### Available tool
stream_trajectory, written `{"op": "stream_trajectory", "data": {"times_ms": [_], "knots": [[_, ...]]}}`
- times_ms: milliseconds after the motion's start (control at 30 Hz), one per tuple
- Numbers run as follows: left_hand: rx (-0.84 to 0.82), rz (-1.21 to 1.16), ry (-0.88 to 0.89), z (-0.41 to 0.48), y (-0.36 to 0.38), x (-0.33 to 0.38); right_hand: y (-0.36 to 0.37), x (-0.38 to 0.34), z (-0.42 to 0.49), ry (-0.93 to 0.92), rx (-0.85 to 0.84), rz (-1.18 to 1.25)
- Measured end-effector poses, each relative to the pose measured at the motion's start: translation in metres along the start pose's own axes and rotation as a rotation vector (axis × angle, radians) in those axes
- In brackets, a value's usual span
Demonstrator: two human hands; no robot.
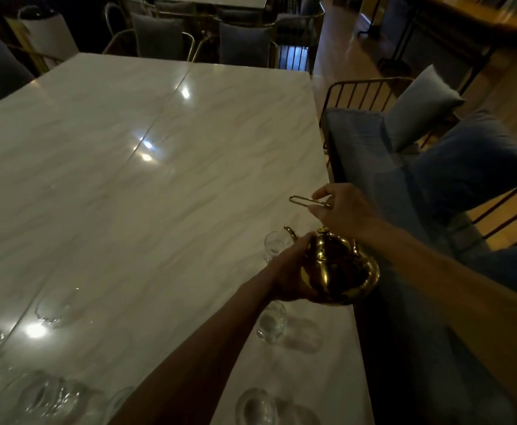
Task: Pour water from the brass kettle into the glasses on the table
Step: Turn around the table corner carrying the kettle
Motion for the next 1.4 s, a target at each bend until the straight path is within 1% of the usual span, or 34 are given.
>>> {"op": "stream_trajectory", "data": {"times_ms": [33, 67, 100, 133, 200, 233, 300, 433, 500, 600, 733, 900, 1033, 1233, 1400], "knots": [[-0.03, 0.05, 0.035, -0.004, -0.001, 0.011, -0.005, 0.0, -0.003, 0.011, 0.022, 0.019], [-0.061, 0.121, 0.113, -0.008, -0.002, 0.027, -0.012, -0.001, -0.006, 0.022, 0.049, 0.04], [-0.089, 0.065, 0.154, -0.014, -0.001, 0.037, -0.019, -0.004, -0.01, 0.029, 0.075, 0.063], [-0.049, 0.007, 0.118, -0.021, -0.012, 0.042, -0.025, -0.012, -0.014, 0.032, 0.1, 0.091], [0.039, 0.144, 0.131, -0.037, -0.035, 0.051, -0.037, -0.032, -0.021, 0.026, 0.15, 0.164], [0.093, 0.098, 0.106, -0.044, -0.047, 0.044, -0.041, -0.043, -0.024, 0.023, 0.166, 0.206], [0.123, 0.075, 0.055, -0.062, -0.066, 0.039, -0.043, -0.069, -0.029, 0.013, 0.179, 0.251], [0.189, -0.022, 0.037, -0.099, -0.106, 0.031, -0.027, -0.126, -0.039, -0.031, 0.176, 0.335], [0.213, -0.009, 0.013, -0.125, -0.13, 0.02, -0.009, -0.151, -0.043, -0.028, 0.152, 0.385], [0.256, 0.032, -0.023, -0.168, -0.167, -0.007, 0.028, -0.191, -0.049, 0.016, 0.067, 0.486], [0.255, 0.057, -0.024, -0.227, -0.211, -0.034, 0.081, -0.251, -0.06, 0.048, -0.052, 0.569], [0.275, 0.064, 0.015, -0.307, -0.278, -0.055, 0.133, -0.349, -0.073, 0.01, -0.106, 0.577], [0.286, 0.095, -0.011, -0.37, -0.334, -0.08, 0.173, -0.427, -0.083, -0.014, -0.129, 0.559], [0.372, 0.131, -0.024, -0.465, -0.409, -0.112, 0.23, -0.542, -0.099, -0.087, -0.23, 0.556], [0.488, 0.178, -0.063, -0.534, -0.469, -0.135, 0.276, -0.629, -0.1, -0.146, -0.313, 0.565]]}}
Point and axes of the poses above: each hand's wrist, its own z-axis towards the middle knuckle, its own y-axis out of the palm, x = y × z, the point moved 10 cm from there along z, towards the middle knuckle, and after that the axes turned 8 degrees about -z, right-handed, at the moved point
